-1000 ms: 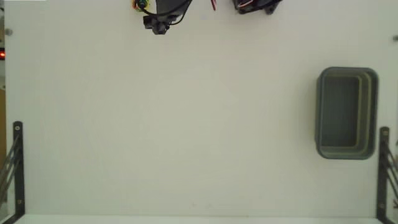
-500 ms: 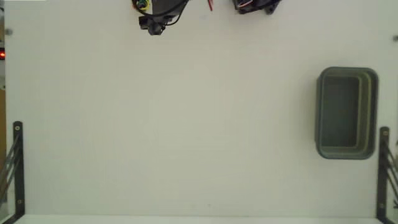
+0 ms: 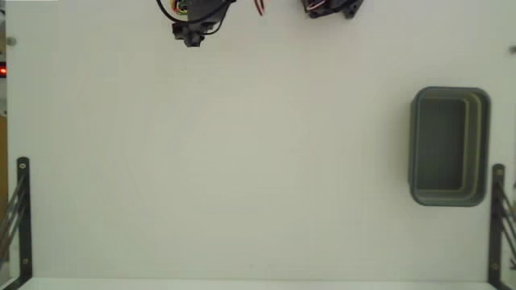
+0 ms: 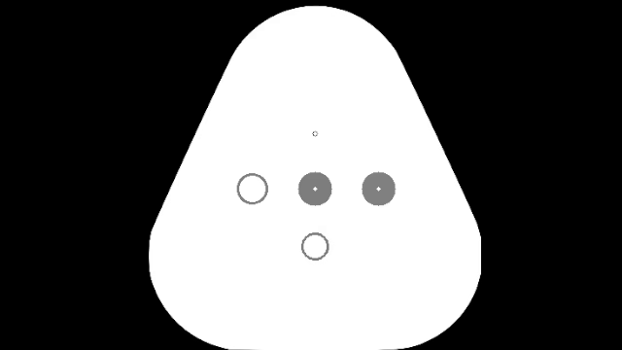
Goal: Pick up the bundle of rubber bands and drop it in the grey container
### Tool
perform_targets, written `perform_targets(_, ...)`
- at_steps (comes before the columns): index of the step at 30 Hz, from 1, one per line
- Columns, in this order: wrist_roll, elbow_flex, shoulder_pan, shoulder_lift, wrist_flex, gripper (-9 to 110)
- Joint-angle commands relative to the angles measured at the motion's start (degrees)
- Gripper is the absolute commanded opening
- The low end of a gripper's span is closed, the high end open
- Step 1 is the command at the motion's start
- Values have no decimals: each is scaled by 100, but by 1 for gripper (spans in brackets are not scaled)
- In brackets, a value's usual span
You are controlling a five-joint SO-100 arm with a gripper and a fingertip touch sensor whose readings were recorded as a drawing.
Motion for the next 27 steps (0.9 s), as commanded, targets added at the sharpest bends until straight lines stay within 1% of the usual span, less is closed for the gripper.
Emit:
perform_targets(1,26,-252,87,-16,-134,110)
perform_targets(8,26,-372,87,-264,-262,110)
perform_targets(27,26,-369,87,-275,-276,110)
